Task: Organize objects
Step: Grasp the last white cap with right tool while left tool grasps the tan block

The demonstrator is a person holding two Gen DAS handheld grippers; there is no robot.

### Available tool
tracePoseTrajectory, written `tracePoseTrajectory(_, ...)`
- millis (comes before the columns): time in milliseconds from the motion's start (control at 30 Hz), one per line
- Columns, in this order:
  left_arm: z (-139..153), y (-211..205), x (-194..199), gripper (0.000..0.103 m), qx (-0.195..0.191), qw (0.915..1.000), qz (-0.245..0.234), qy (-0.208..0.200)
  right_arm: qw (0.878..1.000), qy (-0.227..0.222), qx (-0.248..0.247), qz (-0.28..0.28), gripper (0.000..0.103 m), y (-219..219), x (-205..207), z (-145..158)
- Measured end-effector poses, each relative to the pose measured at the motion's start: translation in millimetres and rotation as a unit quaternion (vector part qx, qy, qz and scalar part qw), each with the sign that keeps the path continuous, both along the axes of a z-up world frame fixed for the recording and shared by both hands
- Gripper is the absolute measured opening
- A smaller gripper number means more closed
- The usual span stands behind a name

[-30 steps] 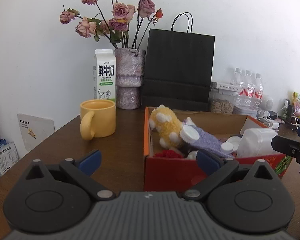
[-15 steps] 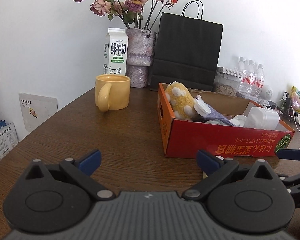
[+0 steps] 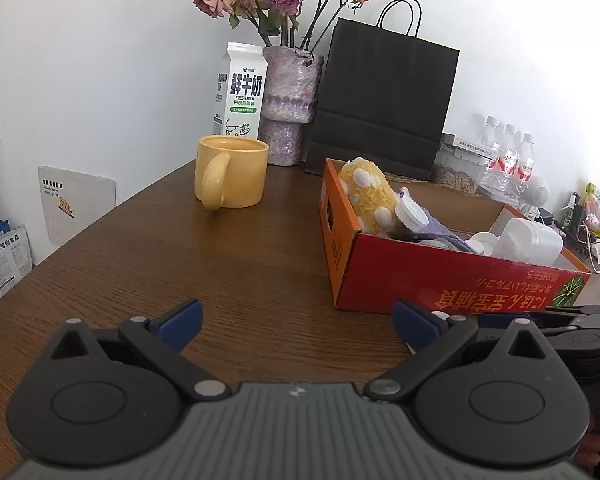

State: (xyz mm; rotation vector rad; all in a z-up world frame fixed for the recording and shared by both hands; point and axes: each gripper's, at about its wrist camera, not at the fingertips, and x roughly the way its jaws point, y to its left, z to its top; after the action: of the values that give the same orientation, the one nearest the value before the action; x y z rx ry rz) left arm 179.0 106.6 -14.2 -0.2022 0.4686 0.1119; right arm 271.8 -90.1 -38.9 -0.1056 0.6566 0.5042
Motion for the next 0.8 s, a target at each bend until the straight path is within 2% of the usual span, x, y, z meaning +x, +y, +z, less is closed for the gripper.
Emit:
tracePoseTrajectory(67, 0, 0, 0, 0.103, -0.002, 1.0000, 0.000, 0.000, 1.000, 0.003, 0.001, 0.001, 0.045, 4, 3, -1)
tracePoseTrajectory(133, 0, 1, 0, 0.103, -0.006, 1.0000, -0.002, -0.001, 1.000, 0.001, -0.002, 0.001, 0.044, 8, 3, -2)
tracePoseTrajectory(200, 0, 2, 1, 0.103, -0.008, 1.0000, -0.003, 0.001, 1.000, -0.004, -0.007, 0.007, 0.038, 12, 2, -3)
tracePoseTrajectory(267, -1, 2, 2, 0.103, -0.010, 0.9999, -0.004, 0.002, 1.000, -0.010, -0.007, 0.017, 0.028, 14, 0, -3)
tracePoseTrajectory(600, -4, 3, 7, 0.103, -0.012, 0.9998, 0.001, 0.017, 0.999, -0.039, 0.015, 0.017, 0.027, 5, -12, 3)
tracePoseTrajectory(800, -9, -8, 13, 0.103, -0.002, 0.9992, 0.004, 0.039, 0.998, -0.057, 0.031, 0.002, 0.028, -15, -16, 10)
